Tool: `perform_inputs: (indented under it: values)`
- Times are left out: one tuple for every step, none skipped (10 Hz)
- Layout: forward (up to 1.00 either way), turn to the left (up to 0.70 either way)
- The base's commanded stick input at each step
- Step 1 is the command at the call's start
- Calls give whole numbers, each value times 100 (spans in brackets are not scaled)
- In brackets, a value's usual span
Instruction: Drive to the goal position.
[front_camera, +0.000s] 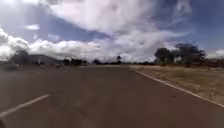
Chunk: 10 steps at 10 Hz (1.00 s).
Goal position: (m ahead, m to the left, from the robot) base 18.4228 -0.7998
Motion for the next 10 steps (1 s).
perform_inputs:
  values:
    - [70, 0]
    - [70, 0]
    - [70, 0]
    - [70, 0]
    - [70, 0]
    - [70, 0]
    - [70, 0]
    - [70, 0]
    - [70, 0]
    - [70, 0]
